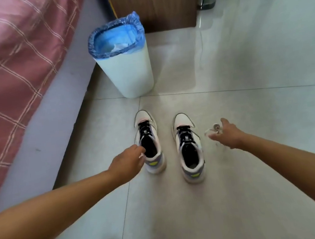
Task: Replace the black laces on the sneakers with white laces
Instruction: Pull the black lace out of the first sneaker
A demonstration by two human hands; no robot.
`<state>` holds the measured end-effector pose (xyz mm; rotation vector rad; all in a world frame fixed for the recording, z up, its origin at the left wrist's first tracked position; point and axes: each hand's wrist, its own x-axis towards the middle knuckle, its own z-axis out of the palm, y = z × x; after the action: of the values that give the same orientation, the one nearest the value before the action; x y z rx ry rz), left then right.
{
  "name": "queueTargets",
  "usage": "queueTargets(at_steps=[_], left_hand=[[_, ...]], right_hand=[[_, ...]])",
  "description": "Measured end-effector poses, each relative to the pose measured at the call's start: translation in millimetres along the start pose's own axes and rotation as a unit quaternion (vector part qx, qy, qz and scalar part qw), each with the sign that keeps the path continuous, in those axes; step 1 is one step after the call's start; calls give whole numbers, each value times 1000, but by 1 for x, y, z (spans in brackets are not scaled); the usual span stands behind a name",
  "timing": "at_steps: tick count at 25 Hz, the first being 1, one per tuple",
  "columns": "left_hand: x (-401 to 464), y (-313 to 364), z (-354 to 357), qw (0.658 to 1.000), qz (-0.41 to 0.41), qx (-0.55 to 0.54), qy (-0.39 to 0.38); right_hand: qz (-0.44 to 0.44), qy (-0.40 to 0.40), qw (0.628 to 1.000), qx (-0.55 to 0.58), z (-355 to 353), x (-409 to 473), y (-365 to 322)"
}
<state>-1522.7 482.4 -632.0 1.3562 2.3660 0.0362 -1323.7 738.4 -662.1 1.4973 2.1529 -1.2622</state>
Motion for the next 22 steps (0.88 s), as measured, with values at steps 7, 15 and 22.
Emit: queueTargets(at_steps=[7,15,22], left_hand=[[36,-2,6,992,-110,-54,23],[52,-11,11,974,-143,-150,91],[57,-36,-16,737,-183,-646,-69]], right_hand=[[-256,10,925,-282,74,-24,-22],[-210,49,946,-244,69,-30,-52],[-299,-32,939,-169,121,-20,-117]])
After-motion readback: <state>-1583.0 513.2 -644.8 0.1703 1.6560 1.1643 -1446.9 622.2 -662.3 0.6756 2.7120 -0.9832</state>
